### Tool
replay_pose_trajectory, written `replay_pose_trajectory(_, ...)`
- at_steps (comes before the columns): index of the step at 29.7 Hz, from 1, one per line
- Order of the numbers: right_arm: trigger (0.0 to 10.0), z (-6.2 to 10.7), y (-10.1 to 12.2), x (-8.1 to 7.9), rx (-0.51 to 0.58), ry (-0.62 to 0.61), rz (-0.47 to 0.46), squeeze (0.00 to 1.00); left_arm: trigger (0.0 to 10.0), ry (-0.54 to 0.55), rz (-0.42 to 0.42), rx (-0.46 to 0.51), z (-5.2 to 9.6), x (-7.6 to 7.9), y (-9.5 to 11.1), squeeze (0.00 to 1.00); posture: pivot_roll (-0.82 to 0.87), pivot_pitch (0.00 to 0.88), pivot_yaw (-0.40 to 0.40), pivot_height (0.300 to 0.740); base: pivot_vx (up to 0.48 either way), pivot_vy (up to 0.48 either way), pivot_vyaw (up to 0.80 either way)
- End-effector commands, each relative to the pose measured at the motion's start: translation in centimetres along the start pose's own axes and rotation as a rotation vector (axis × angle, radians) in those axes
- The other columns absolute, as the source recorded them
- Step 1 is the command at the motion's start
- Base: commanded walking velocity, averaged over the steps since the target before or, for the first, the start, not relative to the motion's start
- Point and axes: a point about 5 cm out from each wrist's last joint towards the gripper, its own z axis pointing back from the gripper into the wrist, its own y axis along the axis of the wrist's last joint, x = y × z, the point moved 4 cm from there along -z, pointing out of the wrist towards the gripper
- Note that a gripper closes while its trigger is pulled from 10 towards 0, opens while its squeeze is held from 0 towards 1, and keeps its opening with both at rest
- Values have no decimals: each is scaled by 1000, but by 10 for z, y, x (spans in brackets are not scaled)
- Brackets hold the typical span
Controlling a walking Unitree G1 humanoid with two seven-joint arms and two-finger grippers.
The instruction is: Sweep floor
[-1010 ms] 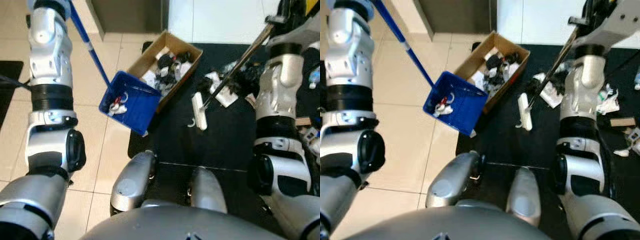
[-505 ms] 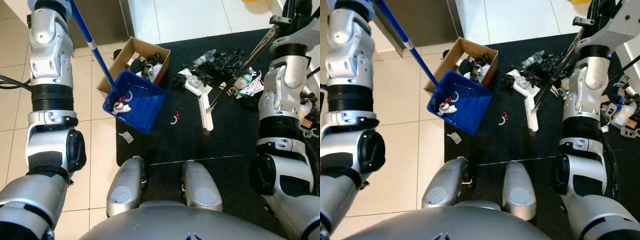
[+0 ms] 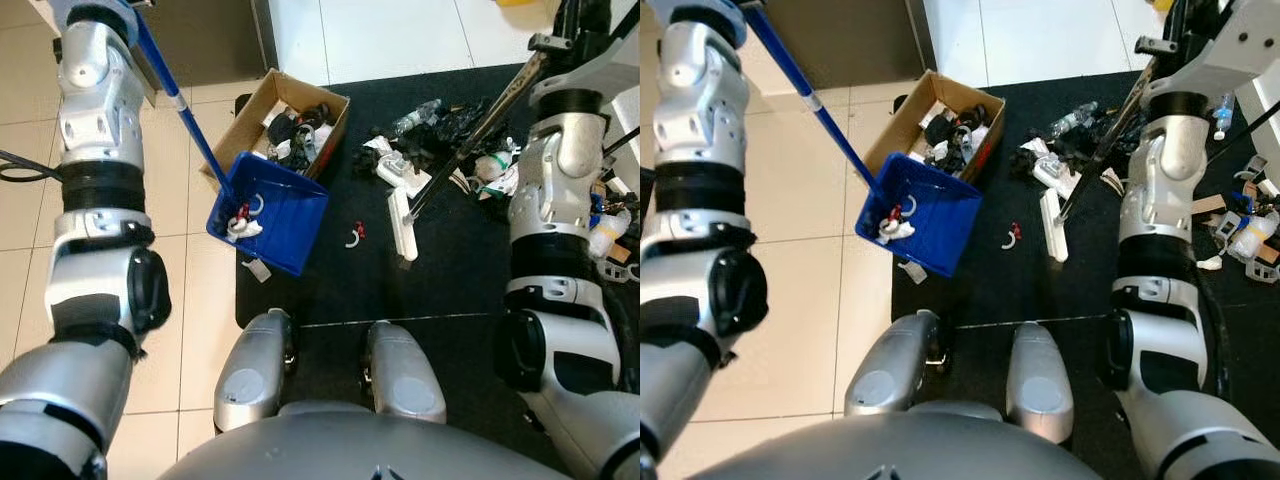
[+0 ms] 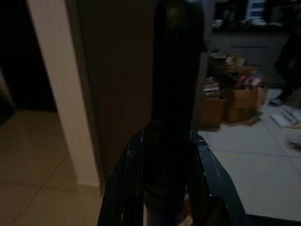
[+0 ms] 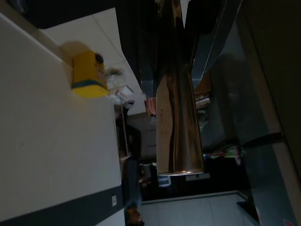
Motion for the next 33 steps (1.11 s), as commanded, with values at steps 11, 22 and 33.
replay_pose_trajectory(11,10000,5,5,-14,34,43,-18,0,10000,13,59,73,-22,-9,32,0,84,104,99,740,0,0,0)
replay_pose_trajectory(22,10000,0,7,-17,38,48,-24,0,10000,-109,-21,278,-11,23,64,0,99,80,91,740,0,0,0)
replay_pose_trajectory(33,10000,-3,9,-17,44,52,-25,0,10000,-122,-34,332,-10,26,74,0,97,61,91,740,429,0,0)
